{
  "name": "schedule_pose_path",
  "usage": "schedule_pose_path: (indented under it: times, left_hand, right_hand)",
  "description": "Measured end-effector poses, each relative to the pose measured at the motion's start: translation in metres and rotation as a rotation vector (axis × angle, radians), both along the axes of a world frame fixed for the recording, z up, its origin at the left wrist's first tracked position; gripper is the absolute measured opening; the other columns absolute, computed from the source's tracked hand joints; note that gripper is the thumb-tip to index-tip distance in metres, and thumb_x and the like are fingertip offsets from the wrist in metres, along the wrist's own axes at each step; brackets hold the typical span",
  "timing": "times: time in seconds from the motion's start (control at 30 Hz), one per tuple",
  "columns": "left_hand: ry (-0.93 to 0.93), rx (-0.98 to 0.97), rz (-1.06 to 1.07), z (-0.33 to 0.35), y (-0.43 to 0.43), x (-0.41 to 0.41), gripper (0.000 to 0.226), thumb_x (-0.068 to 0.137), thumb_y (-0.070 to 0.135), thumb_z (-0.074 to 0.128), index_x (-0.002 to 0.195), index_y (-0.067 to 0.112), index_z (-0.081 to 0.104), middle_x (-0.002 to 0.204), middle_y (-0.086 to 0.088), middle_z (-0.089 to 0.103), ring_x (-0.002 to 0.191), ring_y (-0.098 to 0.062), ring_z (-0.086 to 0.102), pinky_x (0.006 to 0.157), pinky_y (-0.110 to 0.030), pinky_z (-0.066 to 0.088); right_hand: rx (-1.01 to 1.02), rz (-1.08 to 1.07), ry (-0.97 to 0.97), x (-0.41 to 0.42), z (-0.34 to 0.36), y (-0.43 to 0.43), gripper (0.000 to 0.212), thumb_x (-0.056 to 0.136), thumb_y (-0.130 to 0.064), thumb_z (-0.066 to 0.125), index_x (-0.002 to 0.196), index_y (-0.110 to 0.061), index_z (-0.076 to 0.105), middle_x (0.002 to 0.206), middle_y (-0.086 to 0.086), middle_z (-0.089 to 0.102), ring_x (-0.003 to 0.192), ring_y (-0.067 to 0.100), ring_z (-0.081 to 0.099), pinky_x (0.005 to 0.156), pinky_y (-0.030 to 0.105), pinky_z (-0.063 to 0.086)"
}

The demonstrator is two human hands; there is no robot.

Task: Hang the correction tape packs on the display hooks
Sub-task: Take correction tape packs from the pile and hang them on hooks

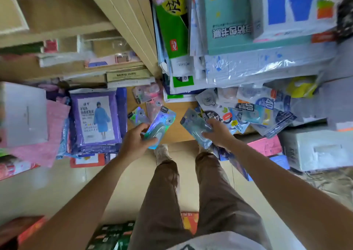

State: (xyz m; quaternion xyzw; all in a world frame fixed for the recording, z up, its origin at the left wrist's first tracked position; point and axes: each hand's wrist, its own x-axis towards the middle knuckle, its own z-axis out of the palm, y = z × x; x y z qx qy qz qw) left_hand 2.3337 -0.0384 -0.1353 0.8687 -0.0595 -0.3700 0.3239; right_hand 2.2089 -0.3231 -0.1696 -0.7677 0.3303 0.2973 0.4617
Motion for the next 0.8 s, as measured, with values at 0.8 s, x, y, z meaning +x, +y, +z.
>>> schedule_pose_path:
  times: [0.8]
  left_hand:
    - [-0.747, -0.462, 0.011, 0.397, -0.080, 0.069, 0.043, 0.079, 0.019, 0.080, 0.096, 0.049, 0.053, 0.086, 0.028, 0.066, 0.072, 0.005, 0.062, 0.066, -0.020, 0.048]
  right_hand:
    - [-0.038, -0.275, -0.962, 0.070, 0.412, -0.039, 0.024, 0.082, -0.013, 0.079, 0.100, -0.009, 0.064, 0.088, 0.006, 0.071, 0.073, 0.015, 0.062, 0.062, 0.025, 0.047]
